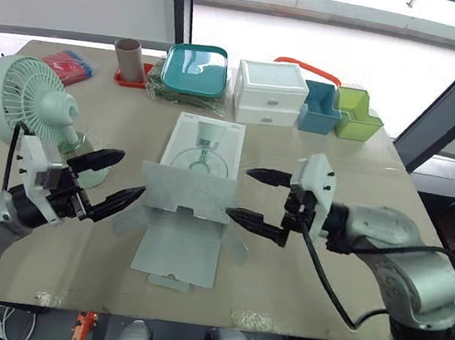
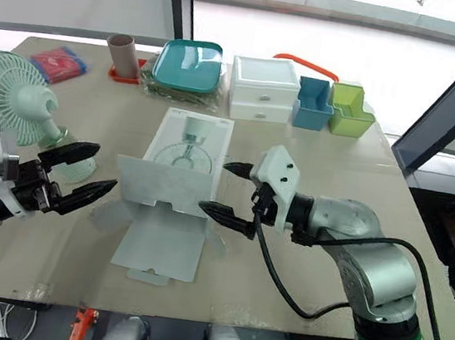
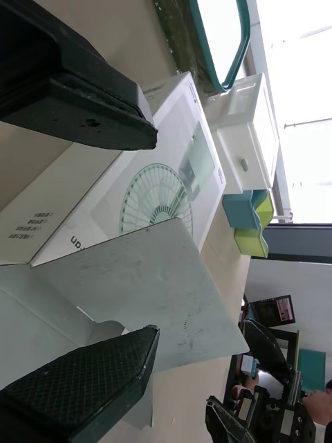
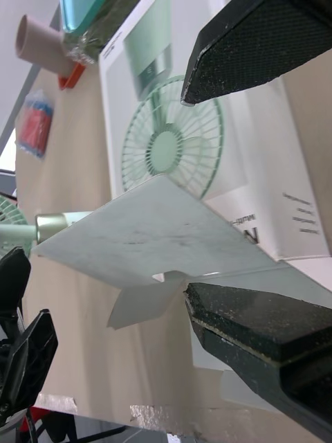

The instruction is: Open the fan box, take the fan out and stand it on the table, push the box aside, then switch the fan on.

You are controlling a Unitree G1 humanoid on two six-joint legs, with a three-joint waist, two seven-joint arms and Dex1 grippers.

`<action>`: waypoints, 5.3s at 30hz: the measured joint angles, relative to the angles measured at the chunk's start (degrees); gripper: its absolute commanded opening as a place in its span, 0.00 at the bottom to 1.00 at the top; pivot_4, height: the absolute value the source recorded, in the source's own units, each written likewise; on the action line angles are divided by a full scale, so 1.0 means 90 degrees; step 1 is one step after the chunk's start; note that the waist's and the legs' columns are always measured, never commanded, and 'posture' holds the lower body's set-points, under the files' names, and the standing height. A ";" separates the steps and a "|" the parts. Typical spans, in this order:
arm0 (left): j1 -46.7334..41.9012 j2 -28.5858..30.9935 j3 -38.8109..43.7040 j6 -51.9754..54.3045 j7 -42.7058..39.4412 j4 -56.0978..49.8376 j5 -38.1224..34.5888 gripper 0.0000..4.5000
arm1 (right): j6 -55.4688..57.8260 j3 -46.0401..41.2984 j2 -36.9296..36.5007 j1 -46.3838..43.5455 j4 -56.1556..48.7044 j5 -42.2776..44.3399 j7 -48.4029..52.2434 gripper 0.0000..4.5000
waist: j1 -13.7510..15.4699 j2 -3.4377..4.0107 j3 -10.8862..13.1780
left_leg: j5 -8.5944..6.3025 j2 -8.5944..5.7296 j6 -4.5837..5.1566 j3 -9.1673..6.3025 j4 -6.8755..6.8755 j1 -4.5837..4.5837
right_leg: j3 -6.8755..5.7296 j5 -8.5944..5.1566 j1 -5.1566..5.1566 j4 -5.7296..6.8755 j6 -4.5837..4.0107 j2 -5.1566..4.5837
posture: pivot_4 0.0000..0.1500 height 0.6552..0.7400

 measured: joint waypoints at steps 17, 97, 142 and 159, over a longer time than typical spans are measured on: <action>0.0936 0.0356 0.0455 -0.0103 -0.0840 -0.0252 -0.0074 1.00 | 0.0427 0.1406 0.0009 0.0097 -0.0068 -0.0376 -0.0543 0.99 | 0.0025 -0.0005 -0.0001 | 0.0000 0.0005 0.0000 0.0001 0.0006 0.0002 | 0.0001 0.0001 0.0002 -0.0002 -0.0001 0.0003 | 1.00 1.00; -0.0083 0.0638 -0.0590 -0.0139 -0.1823 0.0172 0.0348 1.00 | 0.0432 -0.2526 0.0463 -0.0015 0.4184 -0.1380 -0.3300 0.04 | 0.0060 -0.0004 -0.0004 | 0.0000 -0.0008 0.0002 0.0009 0.0022 0.0002 | 0.0021 0.0007 0.0018 -0.0003 0.0011 0.0000 | 1.00 1.00; -0.0600 0.0420 -0.0806 -0.0278 -0.1911 0.0574 0.0533 1.00 | -0.0779 -0.3820 -0.0709 0.1904 0.1388 0.0193 -0.0334 0.98 | 0.0048 0.0023 0.0002 | -0.0007 -0.0009 0.0014 0.0021 0.0031 0.0012 | 0.0054 0.0007 0.0024 0.0002 0.0020 0.0014 | 1.00 1.00; -0.1013 -0.0005 -0.0960 -0.0485 -0.1536 0.1088 0.0900 1.00 | -0.0955 -0.1596 -0.0294 0.0254 0.0406 0.1734 -0.0224 0.98 | 0.0065 0.0023 0.0003 | -0.0012 -0.0010 0.0022 0.0010 0.0059 -0.0008 | 0.0045 0.0007 0.0023 0.0002 0.0024 0.0012 | 1.00 1.00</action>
